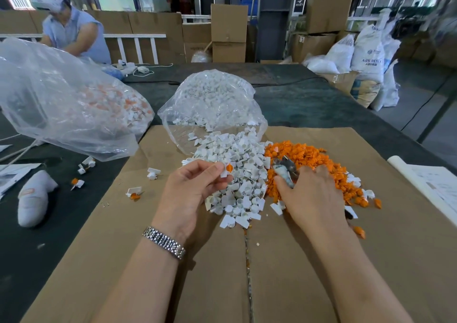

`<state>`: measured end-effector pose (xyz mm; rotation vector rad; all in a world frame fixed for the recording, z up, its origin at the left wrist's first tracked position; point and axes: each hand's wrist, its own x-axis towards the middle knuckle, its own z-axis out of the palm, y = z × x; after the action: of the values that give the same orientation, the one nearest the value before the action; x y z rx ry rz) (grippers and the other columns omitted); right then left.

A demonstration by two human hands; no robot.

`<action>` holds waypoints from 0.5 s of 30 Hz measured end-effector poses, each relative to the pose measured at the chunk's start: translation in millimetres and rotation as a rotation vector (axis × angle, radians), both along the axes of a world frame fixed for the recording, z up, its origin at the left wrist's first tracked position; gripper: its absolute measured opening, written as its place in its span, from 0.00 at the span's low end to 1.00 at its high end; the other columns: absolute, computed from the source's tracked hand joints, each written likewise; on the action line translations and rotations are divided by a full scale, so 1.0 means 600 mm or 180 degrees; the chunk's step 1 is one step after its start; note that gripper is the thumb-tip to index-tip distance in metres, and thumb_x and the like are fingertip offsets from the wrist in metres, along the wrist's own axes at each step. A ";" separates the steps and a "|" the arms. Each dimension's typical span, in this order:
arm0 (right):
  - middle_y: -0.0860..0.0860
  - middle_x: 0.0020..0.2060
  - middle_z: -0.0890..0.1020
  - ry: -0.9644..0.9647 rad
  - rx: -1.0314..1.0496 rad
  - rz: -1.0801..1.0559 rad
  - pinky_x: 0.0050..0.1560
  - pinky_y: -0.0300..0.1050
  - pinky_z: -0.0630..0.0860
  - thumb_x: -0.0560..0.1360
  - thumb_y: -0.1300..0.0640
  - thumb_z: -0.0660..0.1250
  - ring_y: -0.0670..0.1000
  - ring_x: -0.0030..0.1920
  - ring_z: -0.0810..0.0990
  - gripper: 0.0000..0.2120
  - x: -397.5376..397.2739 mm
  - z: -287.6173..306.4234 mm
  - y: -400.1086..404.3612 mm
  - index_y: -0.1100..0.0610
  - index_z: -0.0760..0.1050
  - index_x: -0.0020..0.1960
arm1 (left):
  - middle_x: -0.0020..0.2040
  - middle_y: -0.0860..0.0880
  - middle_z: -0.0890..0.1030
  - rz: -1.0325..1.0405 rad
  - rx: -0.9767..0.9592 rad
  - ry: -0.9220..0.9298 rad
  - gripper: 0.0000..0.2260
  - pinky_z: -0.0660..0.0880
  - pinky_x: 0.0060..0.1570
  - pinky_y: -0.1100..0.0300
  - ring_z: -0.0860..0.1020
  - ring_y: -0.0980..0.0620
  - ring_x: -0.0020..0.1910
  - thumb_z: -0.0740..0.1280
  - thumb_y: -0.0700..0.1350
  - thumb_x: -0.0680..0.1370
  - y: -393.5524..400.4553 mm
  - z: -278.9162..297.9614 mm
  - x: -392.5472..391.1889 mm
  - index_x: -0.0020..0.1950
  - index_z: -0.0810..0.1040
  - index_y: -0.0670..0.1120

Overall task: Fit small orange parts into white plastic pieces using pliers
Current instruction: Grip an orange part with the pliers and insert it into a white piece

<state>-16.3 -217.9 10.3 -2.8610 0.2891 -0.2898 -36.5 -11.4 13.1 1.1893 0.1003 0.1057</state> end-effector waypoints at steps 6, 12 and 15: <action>0.58 0.62 0.72 -0.0064 -0.0329 -0.0105 0.57 0.56 0.72 0.78 0.34 0.62 0.60 0.63 0.71 0.30 0.011 -0.020 -0.008 0.58 0.70 0.68 | 0.40 0.44 0.86 0.0632 0.0759 0.0361 0.05 0.79 0.33 0.65 0.82 0.57 0.33 0.78 0.43 0.73 0.010 -0.010 0.006 0.41 0.84 0.45; 0.56 0.62 0.72 -0.0202 -0.0271 -0.0044 0.59 0.57 0.70 0.77 0.31 0.61 0.59 0.64 0.69 0.32 0.012 -0.034 -0.016 0.55 0.68 0.69 | 0.49 0.49 0.80 0.2553 0.2684 0.0560 0.04 0.71 0.45 0.58 0.78 0.50 0.45 0.70 0.38 0.77 0.069 -0.022 0.016 0.48 0.78 0.47; 0.53 0.61 0.71 -0.0482 0.0032 0.0172 0.58 0.55 0.66 0.79 0.38 0.64 0.56 0.64 0.67 0.24 0.010 -0.036 -0.017 0.51 0.69 0.67 | 0.60 0.44 0.73 0.2593 0.2948 0.0485 0.08 0.70 0.49 0.55 0.75 0.48 0.46 0.70 0.38 0.78 0.066 -0.024 0.017 0.55 0.76 0.46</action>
<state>-10.2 -228.1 -11.1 -2.8124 0.1830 -0.4897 -26.2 28.0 -1.3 2.0151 0.7297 0.8478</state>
